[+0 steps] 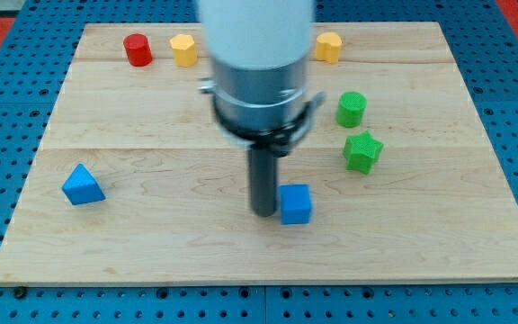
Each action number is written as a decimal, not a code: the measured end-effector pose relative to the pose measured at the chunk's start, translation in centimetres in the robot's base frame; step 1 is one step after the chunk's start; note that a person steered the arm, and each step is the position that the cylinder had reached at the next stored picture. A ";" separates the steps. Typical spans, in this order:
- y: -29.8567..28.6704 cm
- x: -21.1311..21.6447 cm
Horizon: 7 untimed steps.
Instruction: Keep the green blocks and blue cube in a vertical line
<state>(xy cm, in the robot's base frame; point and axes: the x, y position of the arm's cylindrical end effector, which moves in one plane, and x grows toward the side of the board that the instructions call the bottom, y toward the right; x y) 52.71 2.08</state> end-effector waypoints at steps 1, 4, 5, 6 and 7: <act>2.6 -0.9; 6.1 5.3; 8.7 4.8; 9.4 2.5; 11.0 3.1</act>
